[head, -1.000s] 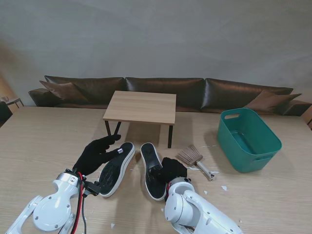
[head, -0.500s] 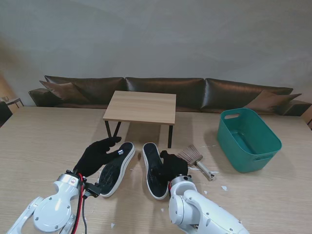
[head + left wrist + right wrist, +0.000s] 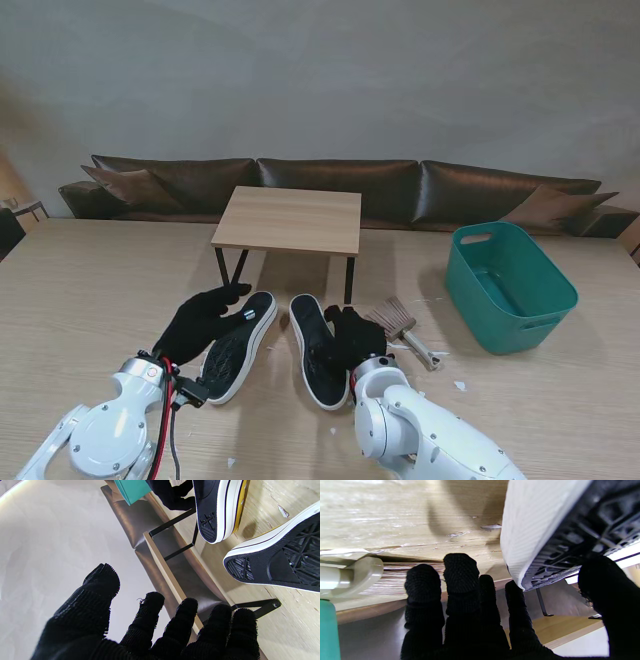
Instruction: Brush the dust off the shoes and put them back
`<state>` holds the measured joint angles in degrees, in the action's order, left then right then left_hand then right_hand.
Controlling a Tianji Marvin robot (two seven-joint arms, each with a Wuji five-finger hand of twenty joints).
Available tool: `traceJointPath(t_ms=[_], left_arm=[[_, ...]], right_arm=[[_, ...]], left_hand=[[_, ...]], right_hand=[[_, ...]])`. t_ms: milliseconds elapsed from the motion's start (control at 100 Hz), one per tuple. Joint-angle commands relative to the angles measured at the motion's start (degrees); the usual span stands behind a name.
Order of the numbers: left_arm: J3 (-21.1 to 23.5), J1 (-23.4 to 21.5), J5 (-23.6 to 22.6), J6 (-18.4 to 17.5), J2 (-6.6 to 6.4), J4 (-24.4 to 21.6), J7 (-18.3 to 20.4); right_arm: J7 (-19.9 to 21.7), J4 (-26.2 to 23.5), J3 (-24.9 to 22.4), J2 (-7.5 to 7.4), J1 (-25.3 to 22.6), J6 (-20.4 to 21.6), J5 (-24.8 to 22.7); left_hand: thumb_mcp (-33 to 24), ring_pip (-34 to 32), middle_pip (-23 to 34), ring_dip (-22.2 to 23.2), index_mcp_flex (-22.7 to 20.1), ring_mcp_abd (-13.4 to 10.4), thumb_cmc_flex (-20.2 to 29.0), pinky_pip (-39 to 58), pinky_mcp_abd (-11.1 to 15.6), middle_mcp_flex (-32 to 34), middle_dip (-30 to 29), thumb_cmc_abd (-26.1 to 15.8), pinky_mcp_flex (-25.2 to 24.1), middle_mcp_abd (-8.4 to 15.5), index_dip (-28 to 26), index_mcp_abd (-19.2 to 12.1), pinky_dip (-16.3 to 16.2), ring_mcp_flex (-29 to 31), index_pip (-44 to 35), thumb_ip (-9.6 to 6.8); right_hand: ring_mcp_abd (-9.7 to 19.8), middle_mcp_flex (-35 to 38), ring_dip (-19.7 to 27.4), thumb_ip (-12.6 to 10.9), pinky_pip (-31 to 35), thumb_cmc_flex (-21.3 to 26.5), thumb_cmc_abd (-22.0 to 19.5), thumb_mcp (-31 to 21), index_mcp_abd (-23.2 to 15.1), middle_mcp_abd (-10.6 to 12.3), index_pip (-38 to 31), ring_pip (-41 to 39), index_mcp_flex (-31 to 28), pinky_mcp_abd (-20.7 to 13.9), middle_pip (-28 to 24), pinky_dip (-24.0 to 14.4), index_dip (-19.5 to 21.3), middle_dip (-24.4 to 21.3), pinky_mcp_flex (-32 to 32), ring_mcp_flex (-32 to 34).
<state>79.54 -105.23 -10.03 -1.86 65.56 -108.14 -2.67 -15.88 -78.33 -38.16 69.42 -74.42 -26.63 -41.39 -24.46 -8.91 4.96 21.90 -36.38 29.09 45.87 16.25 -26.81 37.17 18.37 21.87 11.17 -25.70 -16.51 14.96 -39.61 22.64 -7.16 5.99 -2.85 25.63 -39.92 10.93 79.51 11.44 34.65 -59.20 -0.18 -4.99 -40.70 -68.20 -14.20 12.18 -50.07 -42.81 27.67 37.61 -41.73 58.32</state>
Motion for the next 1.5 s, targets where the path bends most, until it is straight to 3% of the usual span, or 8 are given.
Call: traceJointPath(t_ms=[0,270,320,450,610,730,860,1490], left_arm=[[0.11,-0.41,0.34,0.37,0.17,-0.32,1.43],[0.03,-0.4,0.57,0.57,0.17,-0.31,1.53],[0.02,-0.4,0.66,0.63,0.15,-0.31,1.63],[0.03,-0.41,0.84,0.8,0.13,-0.33,1.81],[0.04,-0.49,0.83,0.94,0.15,-0.33,1.74],[0.04,-0.53,0.86,1.12,0.17,-0.36,1.71],[0.02,-0.58,0.95,1.3,0.18,-0.36,1.71],[-0.37,-1.3,0.95,2.29,0.46,-0.83,0.51]], right_arm=[[1.53,0.84,0.49,-0.73,-0.81,0.47,-0.8],[4.11,-0.69,0.23,-1.87,-0.88,1.27,-2.28],[4.28,-0.87,0.23,-2.01,-0.93,1.3,-2.65],[3.8,-0.55,0.2,-2.02,-0.86,2.36,-2.96],[6.11,-1.12,0.31,-2.83,-0.46,3.98,-3.42],[7.27,-1.24,0.58,-3.36,-0.22,5.94,-3.96],[6.5,-0.61,1.69,-3.77,0.48,7.89,-6.47],[9.23,1.32,6.85,-4.06,2.35,8.25,-6.18]], left_hand=[[1.19,-0.73,0.32,0.72,-0.09,0.27,1.09,-1.34,1.29,0.51,0.72,-2.05,-0.26,0.19,-0.28,-1.03,-0.97,1.54,-0.06,-2.15],[1.62,-0.8,0.35,0.85,-0.22,0.27,1.27,-1.33,1.24,0.68,0.76,-2.34,-0.25,0.27,-0.32,-1.11,-1.13,1.72,-0.11,-2.24],[1.72,-0.82,0.4,0.87,-0.07,0.39,1.25,-1.32,1.19,0.82,0.78,-2.36,-0.21,0.24,-0.3,-1.07,-1.15,1.79,-0.05,-2.24],[1.92,-0.81,0.34,0.89,-0.29,0.27,1.33,-1.36,1.23,0.73,0.78,-2.59,-0.3,0.2,-0.33,-1.04,-1.19,1.78,-0.12,-2.27],[2.21,-0.8,0.37,0.91,-0.53,0.32,1.38,-1.36,1.21,0.82,0.79,-2.76,-0.3,0.27,-0.37,-0.92,-1.25,1.81,-0.2,-2.3],[2.43,-0.77,0.36,0.91,-0.88,0.39,1.42,-1.38,1.22,0.81,0.79,-2.98,-0.34,0.3,-0.42,-0.95,-1.29,1.78,-0.33,-2.32],[2.67,-0.74,0.34,0.92,-0.74,0.3,1.54,-1.4,1.24,0.75,0.78,-3.18,-0.4,0.29,-0.39,-0.89,-1.33,1.77,-0.24,-2.34],[3.68,-0.72,0.34,1.01,-0.96,0.45,1.99,-1.44,1.17,0.78,0.79,-3.67,-0.49,0.17,-0.45,-0.88,-1.51,1.85,-0.28,-2.48]], right_hand=[[0.83,-2.99,0.13,-2.12,-1.14,12.4,10.93,-9.69,-11.96,1.77,3.56,0.03,3.81,-1.33,-0.92,-1.36,2.89,-0.66,13.25,-0.82],[1.1,-12.18,0.17,-1.54,-3.29,13.06,14.43,-9.83,-11.65,1.19,8.16,2.47,8.69,-1.29,-1.63,-1.49,6.61,-0.57,15.13,-4.91],[1.15,-14.14,-0.01,-1.34,-3.57,13.53,15.34,-10.43,-11.27,1.12,9.12,2.82,9.52,-1.43,-2.64,-1.77,10.25,-0.79,15.22,-5.43],[0.83,-13.51,0.1,-1.73,-4.51,17.18,16.24,-13.29,-12.86,1.86,6.22,3.72,4.33,-1.48,-3.2,-1.67,14.68,-0.78,15.95,-6.33],[0.29,-8.88,-0.03,-1.43,-4.73,15.62,15.52,-13.26,-12.67,2.86,2.15,3.82,-1.66,-1.53,-2.93,-1.78,16.5,-0.82,16.22,-5.85],[0.06,-5.29,-0.23,-1.0,-4.68,13.81,16.07,-12.36,-12.11,3.44,-0.46,3.96,-5.79,-1.47,-2.47,-1.88,15.82,-0.32,15.98,-5.22],[0.38,-0.06,-0.45,-0.78,-4.54,12.13,17.53,-12.23,-10.6,4.34,-2.9,4.23,-10.19,-1.36,-1.43,-1.79,12.18,0.73,15.02,-3.3],[0.41,4.84,-1.26,-0.78,-4.17,11.87,17.34,-11.71,-9.53,5.19,-3.82,3.69,-12.85,-1.45,-1.02,-1.52,10.54,2.08,13.99,-1.28]])
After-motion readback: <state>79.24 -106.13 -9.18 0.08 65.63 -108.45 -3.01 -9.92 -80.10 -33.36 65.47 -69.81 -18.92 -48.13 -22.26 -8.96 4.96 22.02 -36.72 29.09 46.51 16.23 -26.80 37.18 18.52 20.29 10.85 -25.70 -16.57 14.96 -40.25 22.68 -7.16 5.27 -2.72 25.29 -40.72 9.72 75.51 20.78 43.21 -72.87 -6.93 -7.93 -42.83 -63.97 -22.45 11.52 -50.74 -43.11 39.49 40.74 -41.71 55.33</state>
